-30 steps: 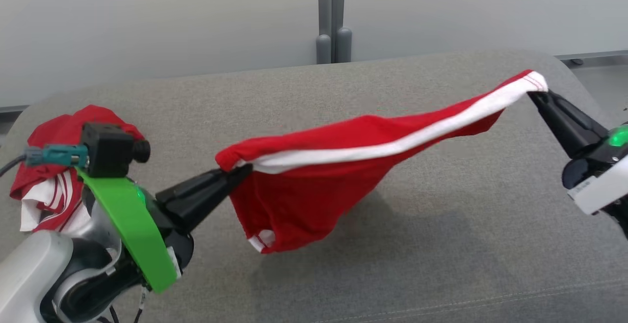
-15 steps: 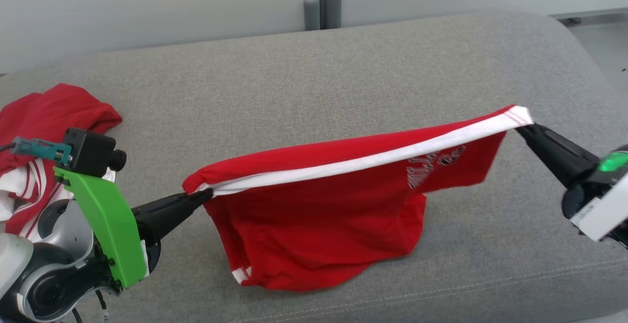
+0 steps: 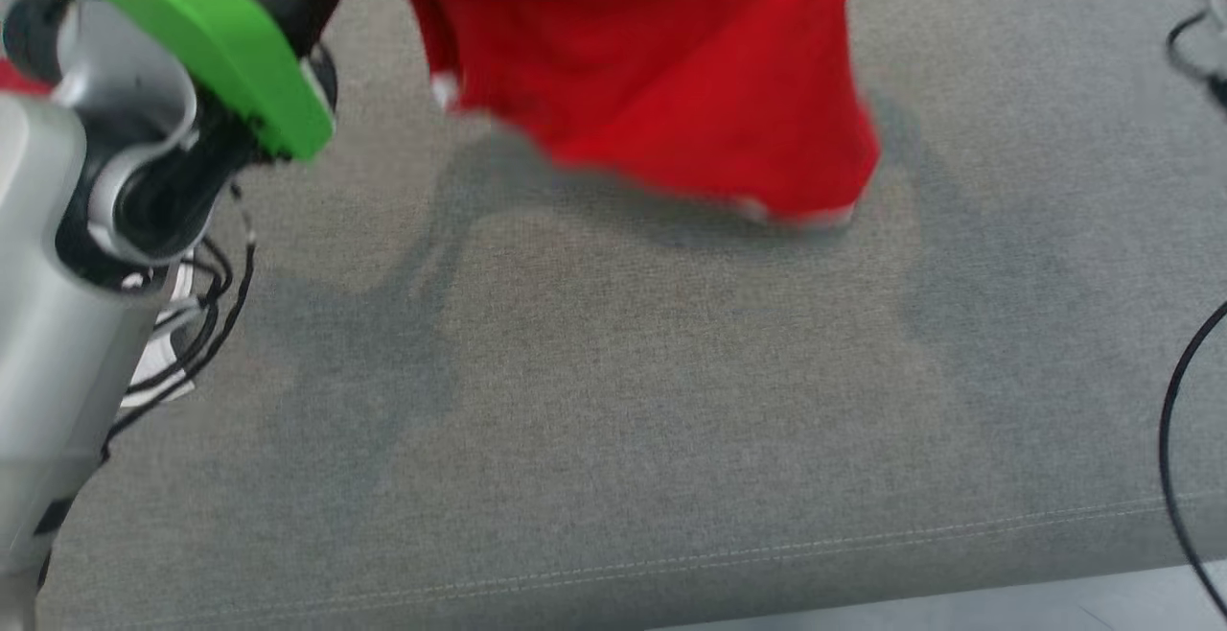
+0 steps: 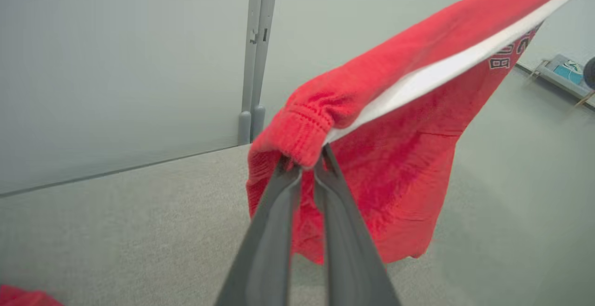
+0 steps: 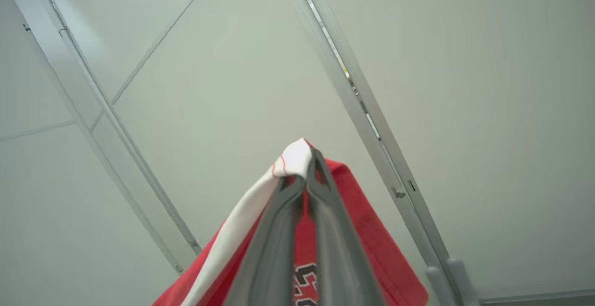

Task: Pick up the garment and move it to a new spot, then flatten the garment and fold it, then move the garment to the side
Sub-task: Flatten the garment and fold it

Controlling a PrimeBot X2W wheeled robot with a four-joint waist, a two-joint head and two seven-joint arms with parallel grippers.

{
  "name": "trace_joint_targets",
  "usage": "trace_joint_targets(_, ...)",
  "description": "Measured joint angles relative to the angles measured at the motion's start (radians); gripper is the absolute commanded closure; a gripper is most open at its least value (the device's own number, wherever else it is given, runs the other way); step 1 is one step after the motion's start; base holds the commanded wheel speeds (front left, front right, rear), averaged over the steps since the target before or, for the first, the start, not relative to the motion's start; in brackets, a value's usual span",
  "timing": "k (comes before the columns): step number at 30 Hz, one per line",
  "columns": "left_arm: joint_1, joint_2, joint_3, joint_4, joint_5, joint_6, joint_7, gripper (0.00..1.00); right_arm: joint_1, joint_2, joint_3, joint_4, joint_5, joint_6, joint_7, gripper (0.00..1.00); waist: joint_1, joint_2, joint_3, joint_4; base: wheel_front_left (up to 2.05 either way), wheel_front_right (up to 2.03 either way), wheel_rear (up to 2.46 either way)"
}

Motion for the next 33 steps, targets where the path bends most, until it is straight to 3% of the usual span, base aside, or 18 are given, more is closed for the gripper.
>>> trace_joint_targets(4, -0.128, -0.08, 0.002, 0.003, 0.077, -0.008, -0.1, 1.0, -0.168, -0.016, -0.038, 0.037, -0.08, 0.018, -0.034, 1.0, 0.0, 0.0, 0.056, 0.019, 0.0, 0.0, 0.0)
trace_joint_targets(5, -0.129, -0.086, -0.014, 0.006, 0.105, -0.034, -0.143, 1.0, -0.186, -0.016, -0.026, 0.045, -0.091, 0.024, -0.036, 1.0, 0.0, 0.0, 0.084, 0.028, 0.0, 0.0, 0.0)
trace_joint_targets(9, -0.083, -0.074, -0.037, 0.022, 0.138, -0.069, -0.21, 1.0, -0.152, -0.003, 0.013, 0.046, -0.096, 0.027, -0.049, 1.0, 0.0001, 0.0, 0.127, 0.037, 0.0, 0.0, 0.0)
trace_joint_targets(15, 0.11, -0.066, -0.106, 0.045, 0.198, -0.112, -0.332, 1.0, 0.147, -0.059, 0.027, 0.017, -0.081, 0.03, -0.113, 1.0, 0.0001, 0.0, 0.215, 0.041, 0.0, 0.0, 0.0)
trace_joint_targets(21, 0.27, -0.043, -0.123, 0.154, 0.235, -0.128, -0.475, 1.0, 0.443, -0.047, 0.058, 0.076, -0.067, 0.092, -0.177, 1.0, 0.0002, 0.0, 0.271, 0.03, 0.0, 0.0, 0.0)
trace_joint_targets(26, 0.378, -0.058, -0.13, 0.195, 0.211, -0.13, -0.541, 1.0, 0.558, -0.036, 0.07, 0.117, -0.068, 0.138, -0.181, 1.0, 0.0, 0.0, 0.248, 0.019, 0.0, 0.0, 0.0)
trace_joint_targets(33, 0.483, -0.132, -0.17, 0.206, 0.179, -0.164, -0.593, 1.0, 0.688, -0.081, -0.007, 0.142, -0.06, 0.157, -0.184, 1.0, 0.0001, 0.0, 0.157, 0.012, 0.0, 0.0, 0.0)
